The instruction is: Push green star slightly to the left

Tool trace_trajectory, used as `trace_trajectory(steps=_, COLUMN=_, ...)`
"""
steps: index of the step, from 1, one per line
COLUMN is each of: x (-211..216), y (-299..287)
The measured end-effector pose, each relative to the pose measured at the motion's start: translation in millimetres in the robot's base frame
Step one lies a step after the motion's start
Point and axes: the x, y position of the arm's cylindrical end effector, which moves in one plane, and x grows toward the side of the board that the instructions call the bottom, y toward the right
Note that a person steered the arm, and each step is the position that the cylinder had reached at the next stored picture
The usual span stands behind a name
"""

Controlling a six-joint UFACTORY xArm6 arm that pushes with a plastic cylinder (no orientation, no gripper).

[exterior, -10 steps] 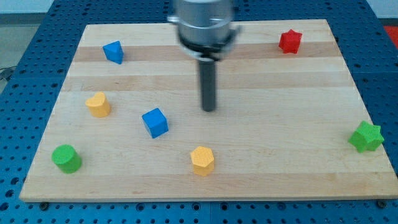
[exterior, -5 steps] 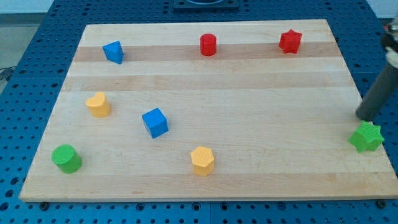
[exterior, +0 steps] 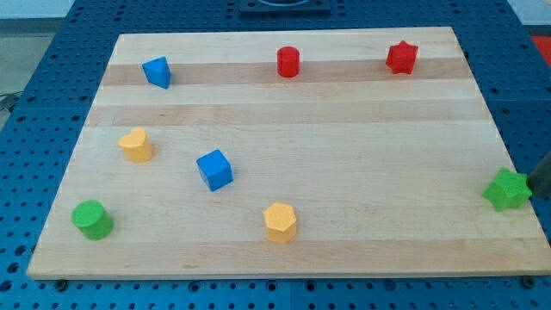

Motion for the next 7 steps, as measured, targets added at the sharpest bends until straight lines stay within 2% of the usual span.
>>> trace_trajectory(steps=1, x=-3, y=-26)
trace_trajectory(steps=4, x=-3, y=-32)
trace_trajectory(steps=5, x=15, y=-38)
trace_trajectory(steps=7, x=23, y=-38)
